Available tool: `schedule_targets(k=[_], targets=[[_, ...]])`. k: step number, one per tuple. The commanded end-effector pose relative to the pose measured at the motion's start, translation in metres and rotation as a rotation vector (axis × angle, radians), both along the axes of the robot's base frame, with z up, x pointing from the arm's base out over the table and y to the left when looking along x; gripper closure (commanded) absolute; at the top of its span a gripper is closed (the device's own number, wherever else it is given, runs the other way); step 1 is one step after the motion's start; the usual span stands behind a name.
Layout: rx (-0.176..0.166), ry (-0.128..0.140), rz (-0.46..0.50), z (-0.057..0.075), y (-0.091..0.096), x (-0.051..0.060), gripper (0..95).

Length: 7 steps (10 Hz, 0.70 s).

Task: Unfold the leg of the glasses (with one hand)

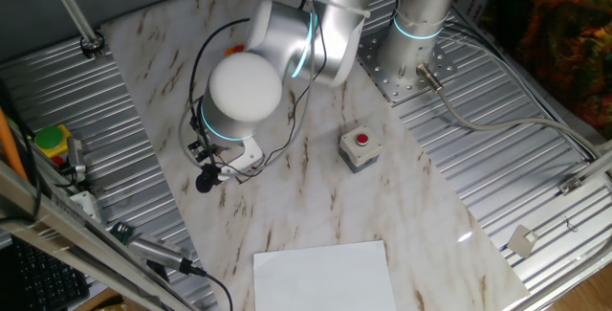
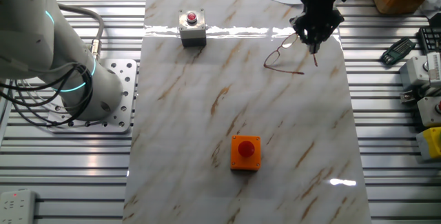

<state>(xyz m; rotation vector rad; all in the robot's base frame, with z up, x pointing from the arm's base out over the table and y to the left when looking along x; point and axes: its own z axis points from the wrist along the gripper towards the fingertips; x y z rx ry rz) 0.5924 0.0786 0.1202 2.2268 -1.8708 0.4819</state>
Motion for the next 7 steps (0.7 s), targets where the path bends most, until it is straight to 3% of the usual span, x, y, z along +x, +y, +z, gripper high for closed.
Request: schedule_targets(k=[1,2,7], targets=[[0.022,0.000,0.002,-0.005,-0.003,0.001,95.0],[0.058,0.010,0.011,-0.012,-0.008,0.003,95.0],[0.119,0.009,0.030,-0.022,-0.014,0.003,95.0]])
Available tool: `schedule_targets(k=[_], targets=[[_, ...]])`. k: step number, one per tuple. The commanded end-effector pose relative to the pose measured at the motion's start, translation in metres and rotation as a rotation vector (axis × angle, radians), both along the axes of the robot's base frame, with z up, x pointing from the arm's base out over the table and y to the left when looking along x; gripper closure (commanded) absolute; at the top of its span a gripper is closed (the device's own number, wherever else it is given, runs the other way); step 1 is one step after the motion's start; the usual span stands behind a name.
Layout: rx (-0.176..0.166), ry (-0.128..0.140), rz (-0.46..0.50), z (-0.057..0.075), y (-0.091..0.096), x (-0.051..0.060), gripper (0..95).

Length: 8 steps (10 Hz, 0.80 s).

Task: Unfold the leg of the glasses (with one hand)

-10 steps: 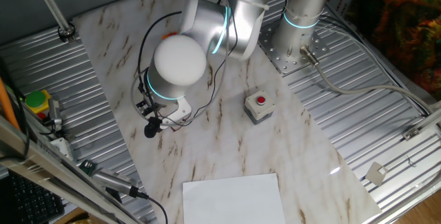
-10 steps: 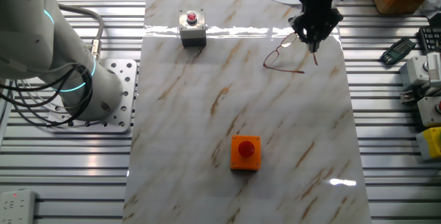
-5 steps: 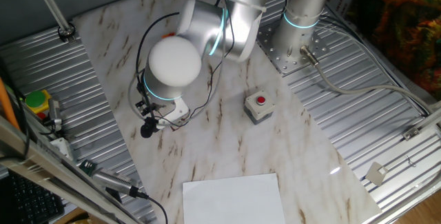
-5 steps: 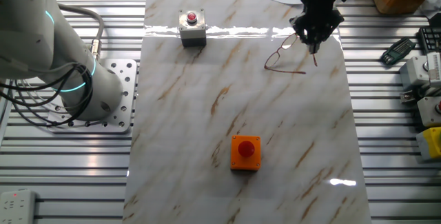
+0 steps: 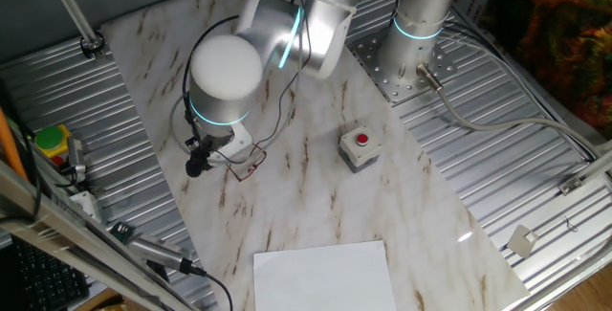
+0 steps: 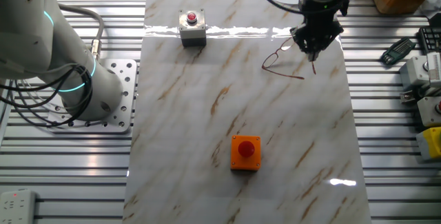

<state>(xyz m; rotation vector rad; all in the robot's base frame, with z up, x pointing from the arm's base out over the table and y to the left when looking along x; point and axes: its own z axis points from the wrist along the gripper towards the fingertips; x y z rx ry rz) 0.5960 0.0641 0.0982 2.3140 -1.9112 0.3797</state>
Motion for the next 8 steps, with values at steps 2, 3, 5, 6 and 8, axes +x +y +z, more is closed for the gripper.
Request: schedule_targets(k=[2,3,5,6,8], targets=[[0.036,-0.010,0.045,-0.0035,-0.0008,0.0025,76.0],[0.048,-0.016,0.069,-0.0054,-0.0018,0.0037,57.0],[0.052,-0.019,0.092,-0.0071,-0.0026,0.0048,38.0],[0.052,-0.018,0.091,-0.0071,-0.0026,0.0049,38.0],[0.053,-0.019,0.084,-0.0073,-0.0025,0.0051,38.0]])
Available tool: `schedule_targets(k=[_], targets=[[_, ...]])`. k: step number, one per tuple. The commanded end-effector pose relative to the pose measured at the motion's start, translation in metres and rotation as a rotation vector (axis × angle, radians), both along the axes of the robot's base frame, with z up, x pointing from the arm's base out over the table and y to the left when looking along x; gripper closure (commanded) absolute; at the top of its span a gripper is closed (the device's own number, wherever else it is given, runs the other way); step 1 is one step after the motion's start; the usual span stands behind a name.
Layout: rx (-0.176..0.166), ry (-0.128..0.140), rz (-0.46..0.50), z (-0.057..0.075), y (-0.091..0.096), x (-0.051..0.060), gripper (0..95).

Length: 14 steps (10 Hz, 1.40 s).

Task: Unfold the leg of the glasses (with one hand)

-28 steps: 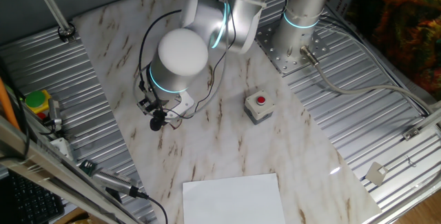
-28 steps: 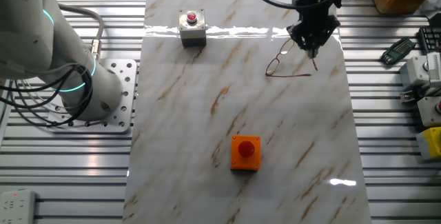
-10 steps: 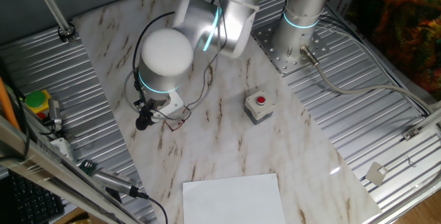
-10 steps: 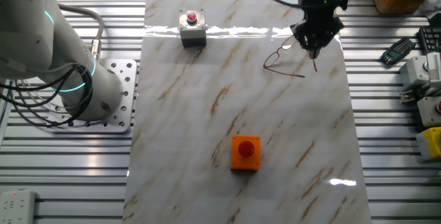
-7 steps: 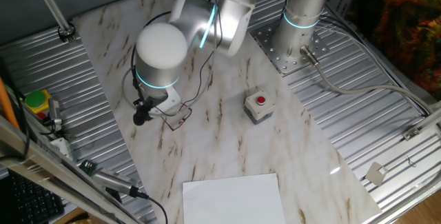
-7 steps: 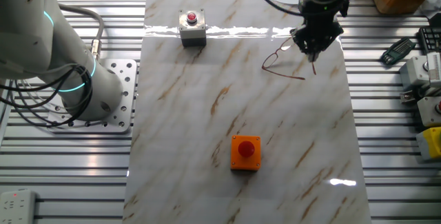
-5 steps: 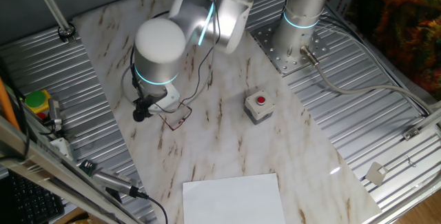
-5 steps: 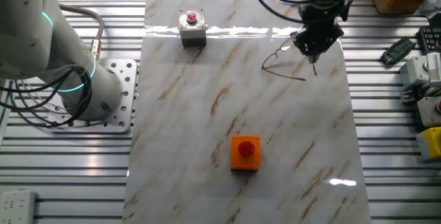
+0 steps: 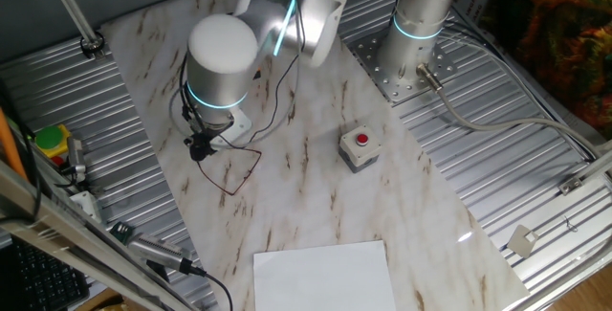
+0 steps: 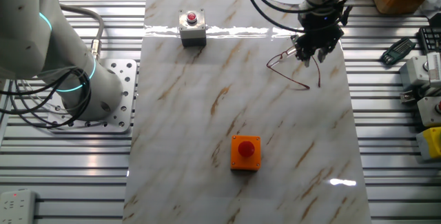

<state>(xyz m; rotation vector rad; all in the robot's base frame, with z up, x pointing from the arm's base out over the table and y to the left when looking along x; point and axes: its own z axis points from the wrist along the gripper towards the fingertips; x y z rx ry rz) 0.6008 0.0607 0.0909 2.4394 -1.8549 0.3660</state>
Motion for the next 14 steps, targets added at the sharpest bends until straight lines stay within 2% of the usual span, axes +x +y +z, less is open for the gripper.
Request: schedule_targets(k=[1,3,4,5,6,9,10,11,12,13,14], targets=[[0.001,-0.001,-0.004,0.000,0.001,0.001,38.0],[0.030,0.006,-0.049,-0.001,0.001,0.002,38.0],[0.118,0.056,-0.166,-0.002,0.001,0.002,38.0],[0.193,0.090,-0.253,-0.002,0.001,0.003,38.0],[0.253,0.098,-0.404,-0.002,0.001,0.002,57.0],[0.292,0.066,-0.790,0.000,-0.001,-0.003,57.0],[0.312,0.066,-0.946,0.002,-0.001,-0.006,57.0],[0.342,0.100,-1.117,0.002,0.000,-0.008,57.0],[0.356,0.114,-1.190,0.003,0.000,-0.008,57.0],[0.346,0.121,-1.285,0.006,0.002,-0.010,57.0],[0.350,0.130,-1.370,0.009,0.004,-0.012,57.0]])
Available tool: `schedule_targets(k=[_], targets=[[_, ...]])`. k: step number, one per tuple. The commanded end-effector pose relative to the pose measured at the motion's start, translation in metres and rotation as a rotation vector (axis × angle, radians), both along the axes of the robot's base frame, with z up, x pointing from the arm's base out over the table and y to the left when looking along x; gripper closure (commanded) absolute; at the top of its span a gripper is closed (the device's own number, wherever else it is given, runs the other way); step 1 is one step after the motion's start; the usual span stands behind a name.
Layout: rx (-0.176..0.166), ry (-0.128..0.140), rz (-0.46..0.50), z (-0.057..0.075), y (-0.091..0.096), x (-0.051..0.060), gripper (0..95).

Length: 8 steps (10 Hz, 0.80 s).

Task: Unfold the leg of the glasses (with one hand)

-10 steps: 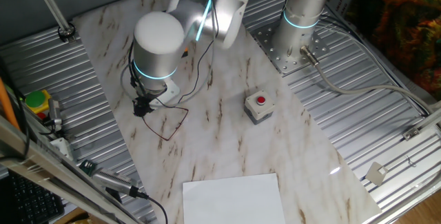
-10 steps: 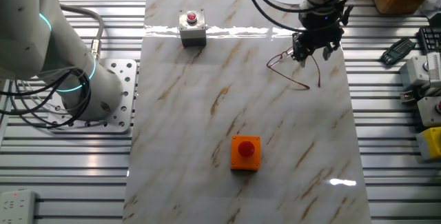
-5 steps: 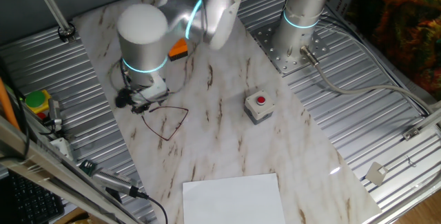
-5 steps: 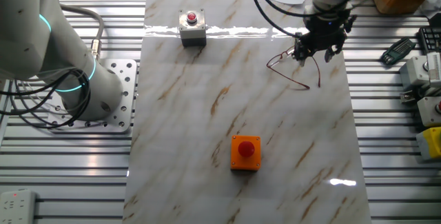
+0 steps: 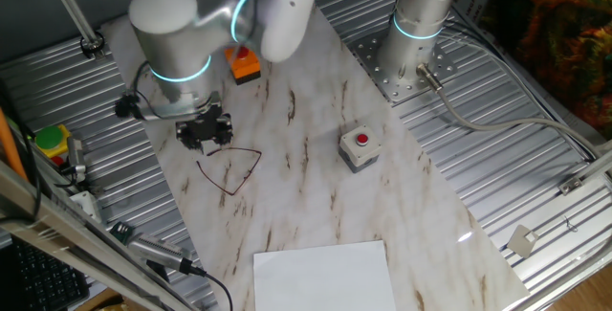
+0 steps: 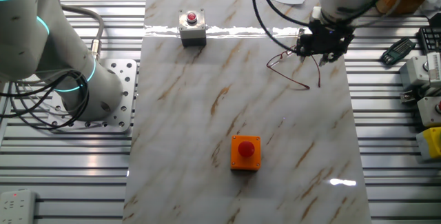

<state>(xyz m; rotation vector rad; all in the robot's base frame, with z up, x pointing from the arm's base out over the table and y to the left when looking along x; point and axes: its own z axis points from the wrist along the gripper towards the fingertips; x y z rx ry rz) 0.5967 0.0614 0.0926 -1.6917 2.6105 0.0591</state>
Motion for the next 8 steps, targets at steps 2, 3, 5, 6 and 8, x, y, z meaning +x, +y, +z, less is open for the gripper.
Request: schedule_targets(k=[2,3,5,6,8], targets=[[0.064,0.120,-0.728,0.0138,0.0071,-0.0137,57.0],[0.062,0.122,-0.737,0.0160,0.0086,-0.0163,57.0],[0.066,0.126,-0.731,0.0163,0.0087,-0.0172,57.0],[0.066,0.126,-0.719,0.0164,0.0087,-0.0177,57.0],[0.073,0.128,-0.711,0.0165,0.0088,-0.0177,57.0]])
